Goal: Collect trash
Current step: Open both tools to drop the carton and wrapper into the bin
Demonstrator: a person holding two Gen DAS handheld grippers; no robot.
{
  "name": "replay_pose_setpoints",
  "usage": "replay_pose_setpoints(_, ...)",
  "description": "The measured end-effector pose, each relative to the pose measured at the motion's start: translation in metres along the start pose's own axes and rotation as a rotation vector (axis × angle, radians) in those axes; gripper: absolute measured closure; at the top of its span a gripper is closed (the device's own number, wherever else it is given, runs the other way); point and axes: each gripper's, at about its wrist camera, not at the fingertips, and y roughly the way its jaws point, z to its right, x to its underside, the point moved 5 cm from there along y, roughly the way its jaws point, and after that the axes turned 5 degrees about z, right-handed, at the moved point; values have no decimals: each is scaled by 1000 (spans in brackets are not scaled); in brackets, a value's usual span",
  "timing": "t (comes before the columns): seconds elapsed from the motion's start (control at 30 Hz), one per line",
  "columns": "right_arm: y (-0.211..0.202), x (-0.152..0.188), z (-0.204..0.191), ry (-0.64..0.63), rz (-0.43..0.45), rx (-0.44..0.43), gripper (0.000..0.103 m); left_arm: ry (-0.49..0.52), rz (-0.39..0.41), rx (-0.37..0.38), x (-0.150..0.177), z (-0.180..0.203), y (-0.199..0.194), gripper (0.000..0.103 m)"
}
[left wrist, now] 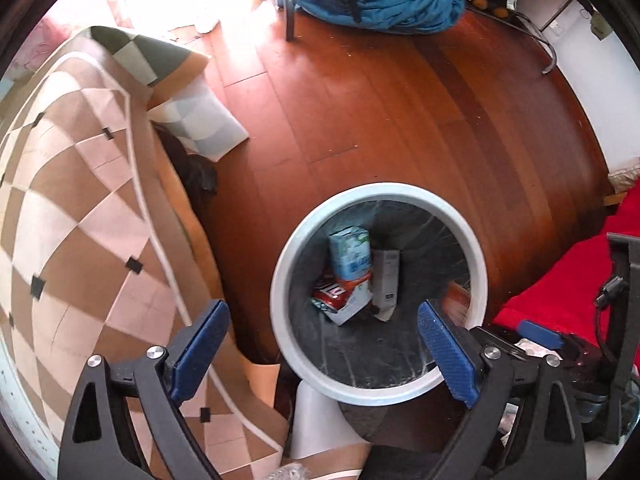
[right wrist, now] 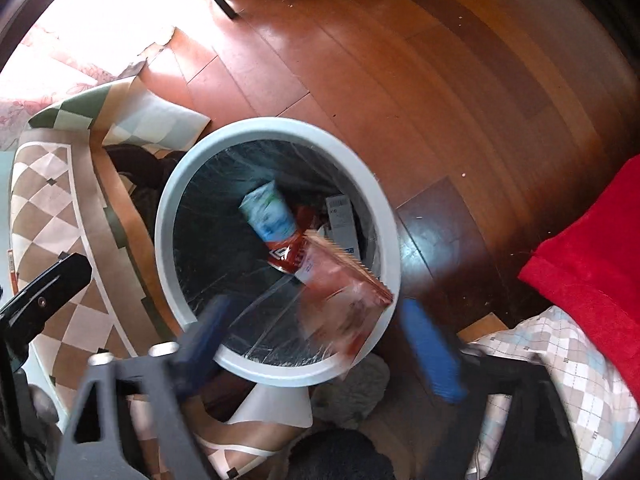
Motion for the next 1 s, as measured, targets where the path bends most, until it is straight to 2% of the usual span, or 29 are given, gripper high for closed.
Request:
replay_pose_setpoints(0.23, -13, 12, -3, -22, 7, 41, 0, 2, 23, -59, 17, -9, -10, 6)
replay_pose_setpoints(0.53, -61, 31, -14, -107, 73, 132, 0, 12, 82, -91, 35, -3, -53, 5)
replay_pose_setpoints(0.73, -104, 45, -19, -102, 129, 130, 0, 11, 135, -88, 44, 2, -94, 5)
replay_pose_setpoints(1.0, -178, 67, -33, -100, 242, 103, 0, 5, 247, -69, 53, 1, -165, 5)
